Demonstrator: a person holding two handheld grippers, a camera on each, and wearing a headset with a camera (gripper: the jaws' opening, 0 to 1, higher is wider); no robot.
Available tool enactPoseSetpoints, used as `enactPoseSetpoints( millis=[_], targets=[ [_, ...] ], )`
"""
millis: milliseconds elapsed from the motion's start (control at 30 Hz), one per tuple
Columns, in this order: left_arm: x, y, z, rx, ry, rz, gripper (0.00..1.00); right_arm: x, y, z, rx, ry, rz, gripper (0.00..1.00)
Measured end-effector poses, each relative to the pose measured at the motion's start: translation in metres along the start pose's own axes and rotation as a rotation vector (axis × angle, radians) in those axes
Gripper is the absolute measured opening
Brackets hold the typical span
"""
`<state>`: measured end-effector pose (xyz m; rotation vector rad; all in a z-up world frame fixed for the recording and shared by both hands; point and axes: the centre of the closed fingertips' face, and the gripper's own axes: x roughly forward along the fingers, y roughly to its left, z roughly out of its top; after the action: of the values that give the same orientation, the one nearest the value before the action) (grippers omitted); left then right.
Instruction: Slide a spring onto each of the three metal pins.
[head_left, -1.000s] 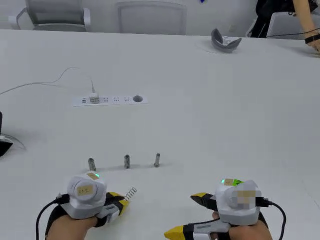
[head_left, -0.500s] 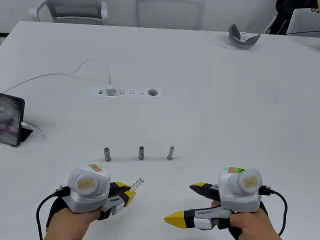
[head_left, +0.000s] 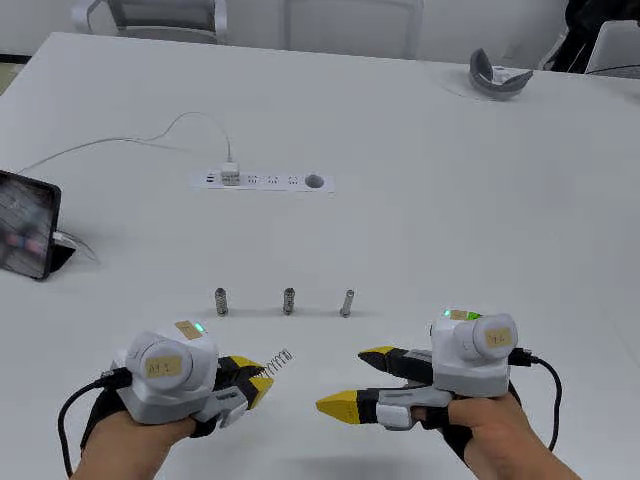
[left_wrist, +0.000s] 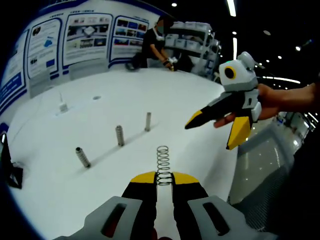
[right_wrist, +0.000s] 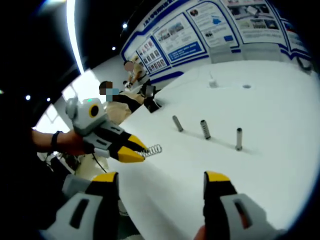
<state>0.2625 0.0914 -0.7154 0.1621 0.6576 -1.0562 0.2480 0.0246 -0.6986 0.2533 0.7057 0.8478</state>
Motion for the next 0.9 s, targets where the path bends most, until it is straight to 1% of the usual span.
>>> enactPoseSetpoints(
  millis=[200,333,567,700,767,833,900],
  targets=[
    [0.000,-0.010,0.008,0.031,-0.010,-0.019,0.11,0.006,0.005,0.013,0.033,-0.038,0.038,0.63],
    [-0.001,-0.017,0.014,0.054,-0.017,-0.032,0.11,0.009,0.011,0.020,0.059,-0.060,0.074,0.55],
    [-0.001,-0.028,0.024,0.082,-0.032,-0.054,0.11,0.014,0.018,0.022,0.099,-0.066,0.121,0.44],
    [0.000,-0.034,0.026,0.090,-0.035,-0.065,0.11,0.015,0.022,0.023,0.129,-0.067,0.142,0.36],
    [0.001,-0.036,0.026,0.095,-0.035,-0.070,0.11,0.015,0.024,0.025,0.142,-0.079,0.158,0.32],
    [0.001,-0.039,0.027,0.097,-0.038,-0.076,0.11,0.015,0.027,0.024,0.160,-0.076,0.171,0.30],
    [0.001,-0.040,0.027,0.104,-0.038,-0.081,0.11,0.015,0.027,0.024,0.165,-0.074,0.171,0.29]
  ],
)
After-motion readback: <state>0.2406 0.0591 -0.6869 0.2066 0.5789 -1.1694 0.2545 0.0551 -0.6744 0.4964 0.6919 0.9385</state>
